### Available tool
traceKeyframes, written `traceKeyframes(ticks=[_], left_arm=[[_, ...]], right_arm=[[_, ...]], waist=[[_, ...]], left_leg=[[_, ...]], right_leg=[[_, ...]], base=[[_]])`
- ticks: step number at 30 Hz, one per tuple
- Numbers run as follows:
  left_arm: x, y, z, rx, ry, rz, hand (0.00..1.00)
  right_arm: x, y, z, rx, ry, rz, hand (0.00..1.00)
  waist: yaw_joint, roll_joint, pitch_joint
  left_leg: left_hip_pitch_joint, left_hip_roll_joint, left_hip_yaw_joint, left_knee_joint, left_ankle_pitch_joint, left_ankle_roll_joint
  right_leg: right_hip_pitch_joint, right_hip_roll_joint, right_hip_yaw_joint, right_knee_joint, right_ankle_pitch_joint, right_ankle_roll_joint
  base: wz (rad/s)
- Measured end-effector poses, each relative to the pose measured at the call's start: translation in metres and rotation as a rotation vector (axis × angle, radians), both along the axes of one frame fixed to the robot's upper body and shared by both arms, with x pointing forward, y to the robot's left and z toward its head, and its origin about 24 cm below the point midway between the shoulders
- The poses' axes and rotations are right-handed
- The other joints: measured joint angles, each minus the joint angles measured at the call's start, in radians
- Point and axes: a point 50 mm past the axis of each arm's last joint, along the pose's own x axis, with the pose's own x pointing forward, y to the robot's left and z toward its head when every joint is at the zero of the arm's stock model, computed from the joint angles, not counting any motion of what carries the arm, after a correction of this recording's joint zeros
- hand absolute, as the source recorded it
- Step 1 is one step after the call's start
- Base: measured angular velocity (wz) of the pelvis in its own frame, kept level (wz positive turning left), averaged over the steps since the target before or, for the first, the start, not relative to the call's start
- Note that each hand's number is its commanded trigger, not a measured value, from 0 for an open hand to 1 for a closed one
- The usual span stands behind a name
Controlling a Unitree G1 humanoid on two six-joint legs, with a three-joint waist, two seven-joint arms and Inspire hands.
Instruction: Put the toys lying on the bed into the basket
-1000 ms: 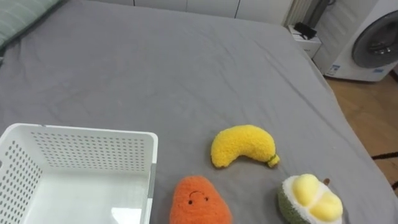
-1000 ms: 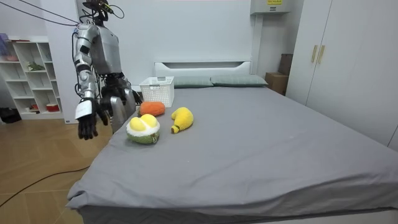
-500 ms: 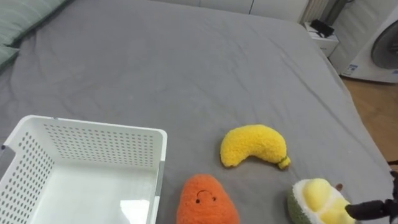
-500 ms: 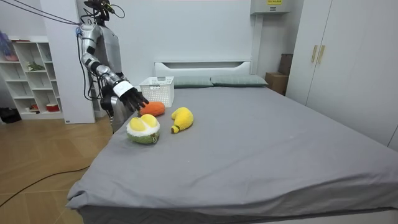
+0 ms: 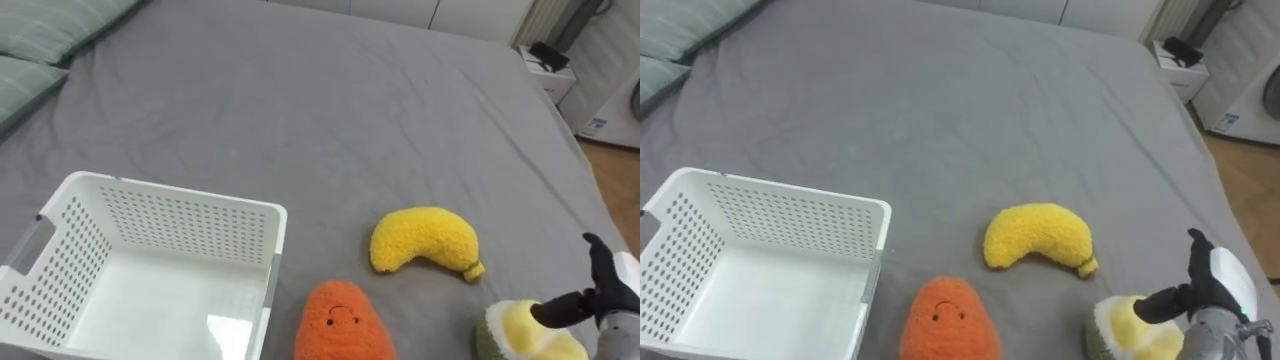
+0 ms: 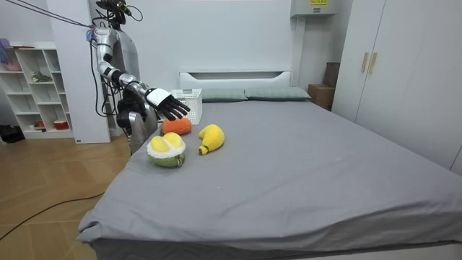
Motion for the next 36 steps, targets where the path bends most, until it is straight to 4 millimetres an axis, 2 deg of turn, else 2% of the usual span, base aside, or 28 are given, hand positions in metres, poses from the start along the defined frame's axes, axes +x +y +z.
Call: traceKeyframes(ticks=[5,12,16,24,25,26,27,28,29,32,36], left_arm=[[-0.002,0.000,0.000,-0.006,0.011,0.002,0.00],[-0.004,0.001,0.000,-0.019,0.033,0.010,0.00],[-0.005,0.001,0.000,-0.017,0.042,0.015,0.00],[0.001,0.003,0.001,-0.013,0.021,0.003,0.00],[0.001,0.003,0.001,-0.014,0.018,-0.001,0.00],[0.003,0.003,0.000,-0.016,0.013,-0.003,0.00],[0.003,0.002,0.000,-0.017,0.015,-0.002,0.00],[0.003,0.002,-0.001,-0.020,0.018,-0.002,0.00],[0.002,0.002,-0.001,-0.020,0.019,-0.003,0.00],[0.003,-0.001,-0.002,-0.027,0.023,-0.019,0.00],[0.004,-0.004,-0.003,-0.036,0.033,-0.054,0.00]], right_arm=[[-0.021,-0.004,-0.022,0.000,0.159,-0.007,0.00],[-0.045,-0.009,-0.040,-0.034,0.341,-0.012,0.00],[-0.062,-0.006,-0.054,0.000,0.464,-0.004,0.00],[-0.081,-0.009,-0.062,-0.055,0.566,0.014,0.00],[-0.082,-0.008,-0.063,-0.064,0.568,0.019,0.37],[-0.082,-0.008,-0.062,-0.071,0.563,0.017,0.59],[-0.082,-0.008,-0.062,-0.075,0.560,0.017,0.59],[-0.081,-0.008,-0.062,-0.083,0.551,0.017,0.87],[-0.081,-0.008,-0.062,-0.088,0.547,0.017,1.00],[-0.079,-0.010,-0.060,-0.131,0.517,0.011,1.00],[-0.076,-0.010,-0.058,-0.170,0.489,0.009,1.00]], waist=[[0.011,0.002,-0.0001],[0.010,-0.004,-0.0006],[0.017,-0.005,-0.0019],[0.020,-0.001,-0.0013],[0.020,0.002,-0.0011],[0.020,0.006,-0.0019],[0.020,0.008,-0.0023],[0.020,0.013,-0.0032],[0.020,0.015,-0.0035],[0.021,0.024,-0.0041],[0.020,0.023,-0.0031]], left_leg=[[0.001,-0.003,-0.018,0.012,0.000,0.000],[-0.010,-0.017,-0.055,0.017,0.006,0.005],[-0.009,-0.023,-0.064,0.022,0.009,0.008],[-0.015,-0.028,-0.081,0.029,0.009,0.009],[-0.015,-0.028,-0.081,0.030,0.009,0.009],[-0.016,-0.028,-0.081,0.030,0.009,0.009],[-0.016,-0.028,-0.081,0.030,0.009,0.009],[-0.016,-0.028,-0.081,0.030,0.009,0.009],[-0.016,-0.028,-0.081,0.030,0.009,0.009],[-0.015,-0.028,-0.082,0.030,0.009,0.009],[-0.016,-0.029,-0.090,0.031,0.009,0.009]], right_leg=[[0.013,-0.002,-0.018,0.000,0.000,0.000],[0.020,-0.017,-0.055,-0.004,-0.003,0.004],[0.030,-0.019,-0.060,-0.014,-0.005,0.007],[0.035,-0.019,-0.081,-0.016,-0.006,0.009],[0.035,-0.019,-0.081,-0.016,-0.006,0.009],[0.034,-0.019,-0.081,-0.016,-0.006,0.009],[0.034,-0.019,-0.081,-0.016,-0.006,0.009],[0.034,-0.019,-0.081,-0.015,-0.006,0.009],[0.034,-0.019,-0.081,-0.015,-0.006,0.009],[0.035,-0.018,-0.081,-0.014,-0.006,0.009],[0.038,-0.018,-0.086,-0.015,-0.006,0.009]], base=[[0.10],[0.15],[0.07],[0.06],[0.00],[0.00],[0.00],[0.00],[0.00],[0.00],[0.05]])
